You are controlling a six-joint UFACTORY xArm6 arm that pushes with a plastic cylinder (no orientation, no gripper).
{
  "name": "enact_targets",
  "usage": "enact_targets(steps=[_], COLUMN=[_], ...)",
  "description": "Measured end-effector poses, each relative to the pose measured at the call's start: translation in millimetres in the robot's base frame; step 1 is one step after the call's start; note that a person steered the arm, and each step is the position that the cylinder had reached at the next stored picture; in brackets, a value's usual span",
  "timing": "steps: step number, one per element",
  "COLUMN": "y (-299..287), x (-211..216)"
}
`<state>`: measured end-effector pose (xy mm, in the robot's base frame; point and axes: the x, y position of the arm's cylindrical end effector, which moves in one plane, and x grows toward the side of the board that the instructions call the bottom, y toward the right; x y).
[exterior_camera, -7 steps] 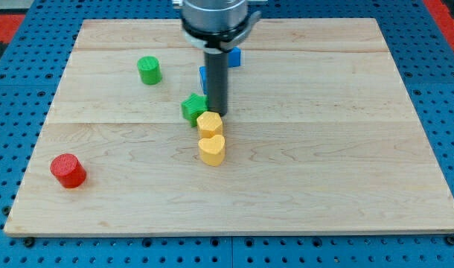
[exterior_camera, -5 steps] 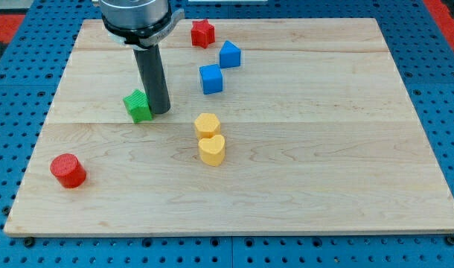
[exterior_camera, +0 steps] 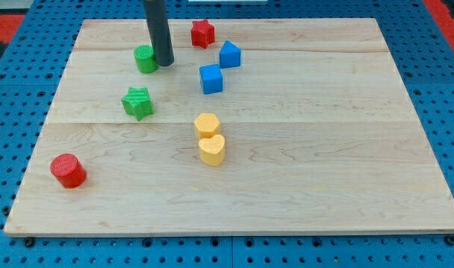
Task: Move the blue cube towards top of the yellow hexagon
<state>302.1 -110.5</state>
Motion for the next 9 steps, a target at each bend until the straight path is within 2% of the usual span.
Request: enact_targets(steps=[1,3,5,7,8,9], y=[-24.4,75.0,98.2,8.7,67.4,87.7], x=[-7.8,-15.1,-77.3,-79.3,-73.9,-42.8])
